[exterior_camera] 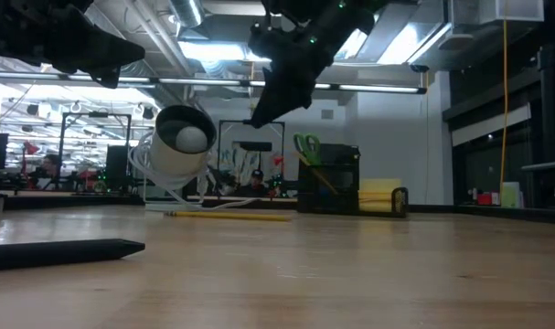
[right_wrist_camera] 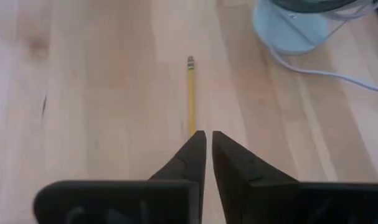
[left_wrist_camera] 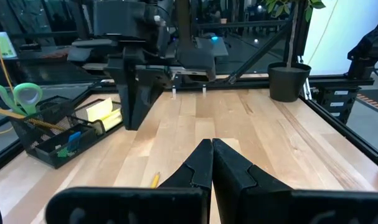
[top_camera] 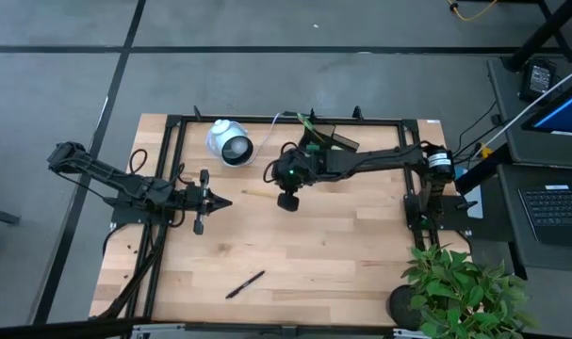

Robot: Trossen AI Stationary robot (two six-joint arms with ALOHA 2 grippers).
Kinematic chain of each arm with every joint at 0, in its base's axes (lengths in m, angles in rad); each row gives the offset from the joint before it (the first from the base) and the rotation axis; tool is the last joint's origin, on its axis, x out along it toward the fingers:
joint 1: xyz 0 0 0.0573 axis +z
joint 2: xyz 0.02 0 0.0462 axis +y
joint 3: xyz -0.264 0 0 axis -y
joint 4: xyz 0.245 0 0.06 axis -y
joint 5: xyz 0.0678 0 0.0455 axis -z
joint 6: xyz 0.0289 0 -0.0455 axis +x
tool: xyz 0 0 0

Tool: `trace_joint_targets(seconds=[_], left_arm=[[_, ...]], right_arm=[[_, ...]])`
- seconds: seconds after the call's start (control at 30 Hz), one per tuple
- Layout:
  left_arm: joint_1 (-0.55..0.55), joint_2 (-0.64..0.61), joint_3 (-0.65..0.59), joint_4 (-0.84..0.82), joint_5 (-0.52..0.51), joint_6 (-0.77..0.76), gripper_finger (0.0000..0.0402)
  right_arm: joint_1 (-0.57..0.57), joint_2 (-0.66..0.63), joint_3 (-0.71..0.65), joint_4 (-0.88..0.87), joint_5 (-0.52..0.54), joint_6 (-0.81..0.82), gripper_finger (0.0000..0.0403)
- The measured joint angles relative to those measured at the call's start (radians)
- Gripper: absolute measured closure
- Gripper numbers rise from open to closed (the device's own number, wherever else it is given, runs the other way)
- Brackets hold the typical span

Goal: Pick and place office supplies into organizer
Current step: Put the yellow pencil into the desk organizer

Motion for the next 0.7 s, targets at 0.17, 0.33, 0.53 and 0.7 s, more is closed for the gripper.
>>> trace_joint_targets(seconds=[0.17, 0.33, 0.53, 0.7], left_arm=[[0.0, 0.0, 0.0, 0.0, 0.0, 0.0, 0.04], [0.0, 0.0, 0.0, -0.005, 0.0, 0.001, 0.04], [0.0, 0.0, 0.0, -0.014, -0.002, 0.001, 0.04], [0.0, 0.0, 0.0, -0.017, -0.007, 0.0, 0.04]], right_arm=[[-0.011, 0.0, 0.027, 0.014, -0.03, 0.044, 0.0375], [-0.016, 0.009, 0.072, 0.007, -0.076, 0.019, 0.0397], [-0.018, 0.073, 0.166, -0.073, -0.079, -0.008, 0.0399], [-0.02, 0.171, 0.309, -0.22, -0.083, -0.035, 0.0399]])
